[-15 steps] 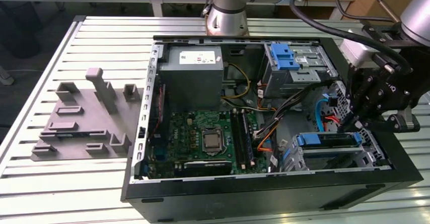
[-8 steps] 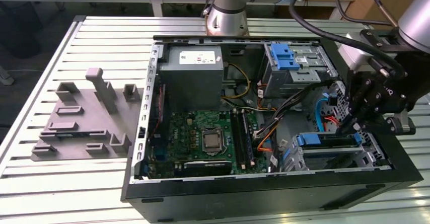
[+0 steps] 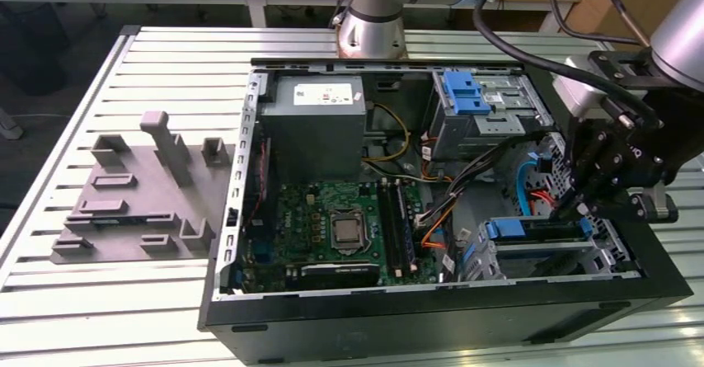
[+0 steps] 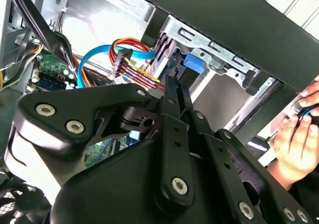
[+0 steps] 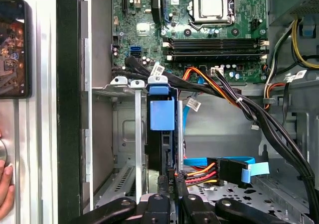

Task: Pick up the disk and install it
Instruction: 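Insert the first disk wire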

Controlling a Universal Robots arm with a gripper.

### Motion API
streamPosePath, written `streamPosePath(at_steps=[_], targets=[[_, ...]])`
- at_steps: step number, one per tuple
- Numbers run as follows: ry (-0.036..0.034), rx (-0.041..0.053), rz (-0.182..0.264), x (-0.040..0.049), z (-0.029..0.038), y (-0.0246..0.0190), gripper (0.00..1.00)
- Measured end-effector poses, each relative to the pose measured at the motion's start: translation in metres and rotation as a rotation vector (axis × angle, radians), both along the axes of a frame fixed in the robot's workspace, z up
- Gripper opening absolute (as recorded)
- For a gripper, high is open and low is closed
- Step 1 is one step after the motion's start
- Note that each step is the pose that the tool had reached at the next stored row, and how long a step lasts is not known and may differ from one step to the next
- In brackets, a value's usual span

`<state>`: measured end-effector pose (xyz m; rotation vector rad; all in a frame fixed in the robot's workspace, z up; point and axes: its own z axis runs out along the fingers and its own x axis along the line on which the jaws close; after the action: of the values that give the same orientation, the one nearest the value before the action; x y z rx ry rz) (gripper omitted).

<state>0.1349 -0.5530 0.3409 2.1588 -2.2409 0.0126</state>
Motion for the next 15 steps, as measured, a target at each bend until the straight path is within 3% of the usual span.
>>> streamPosePath(at_steps=[4,15], targets=[[0.0005,-0.0003,-0.023,0.0004,-0.0012,-0.0001,0.16],[0.0069,0.0009,-0.024,0.0031,-0.0043,-0.0001,0.16]])
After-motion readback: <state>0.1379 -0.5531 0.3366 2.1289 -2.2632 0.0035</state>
